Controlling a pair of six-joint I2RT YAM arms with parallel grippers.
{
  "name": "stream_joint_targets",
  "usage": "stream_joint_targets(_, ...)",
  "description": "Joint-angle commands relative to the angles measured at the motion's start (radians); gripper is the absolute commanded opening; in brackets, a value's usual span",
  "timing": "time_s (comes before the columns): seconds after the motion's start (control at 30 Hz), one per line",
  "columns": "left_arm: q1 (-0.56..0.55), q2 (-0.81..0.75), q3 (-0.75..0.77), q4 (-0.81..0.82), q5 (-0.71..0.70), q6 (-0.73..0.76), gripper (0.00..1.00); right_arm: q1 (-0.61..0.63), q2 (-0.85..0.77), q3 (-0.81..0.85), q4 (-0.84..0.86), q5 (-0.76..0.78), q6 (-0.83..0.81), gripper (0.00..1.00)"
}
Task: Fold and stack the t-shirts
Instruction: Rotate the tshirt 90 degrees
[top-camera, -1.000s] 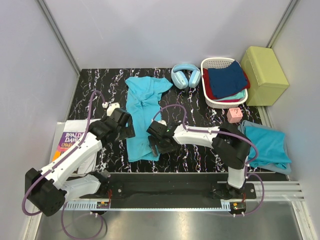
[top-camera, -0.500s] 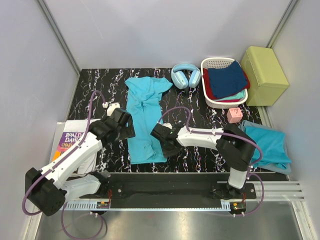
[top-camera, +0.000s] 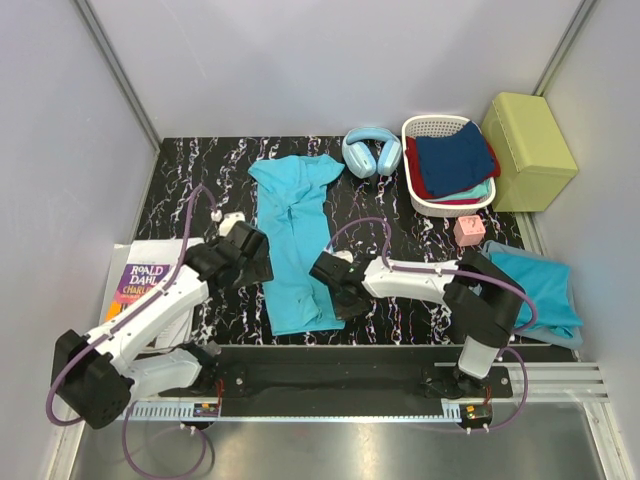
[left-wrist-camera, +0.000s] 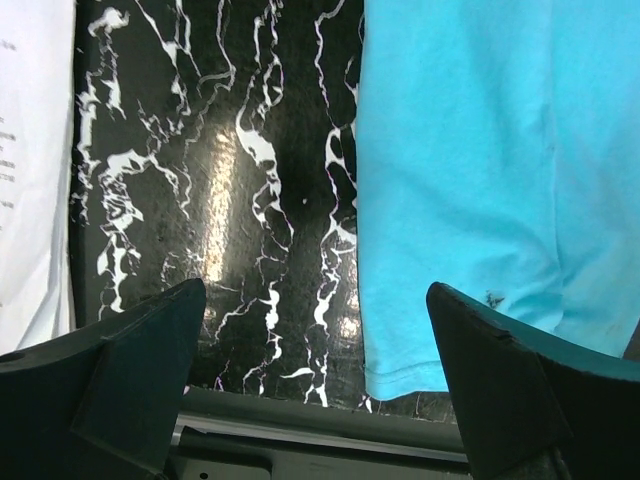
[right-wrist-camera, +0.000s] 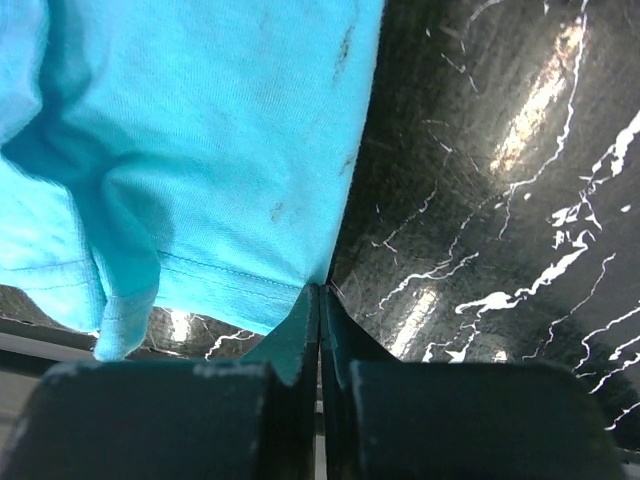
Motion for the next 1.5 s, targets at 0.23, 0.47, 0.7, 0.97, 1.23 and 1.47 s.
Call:
stream_joint_targets(0.23,-0.155,0.053,-0.091,0.066,0.154,-0.059,0.99,0.017,-0.014,-0.069,-0.055,-0.008,0.018,0.0)
stream_joint_targets(0.47,-0.29,0.19,-0.089,0.111,0.209,-0.089,0.99,0.016,-0.017,-0.052,-0.062,-0.006,0.007,0.0)
stream_joint_targets(0.7,-0.358,0.294,-0.08,0.128,0.246,-0.091,0.99,0.017,-0.037,-0.08,-0.075,-0.006,0.008,0.0)
stream_joint_targets(0.97,-0.395,0.299,-0.135,0.116,0.278,-0.117,0.98,0.017,-0.077,-0.113,-0.1,0.002,0.015,0.0)
stream_joint_targets(1.23,-0.403,0.274,-0.177,0.036,0.246,-0.178,0.96,0.017,-0.084,-0.132,-0.111,0.015,0.016,0.0)
stream_joint_targets(1.47,-0.403,0.262,-0.18,-0.041,0.194,-0.212,0.96,0.016,-0.083,-0.136,-0.126,0.025,0.027,0.0)
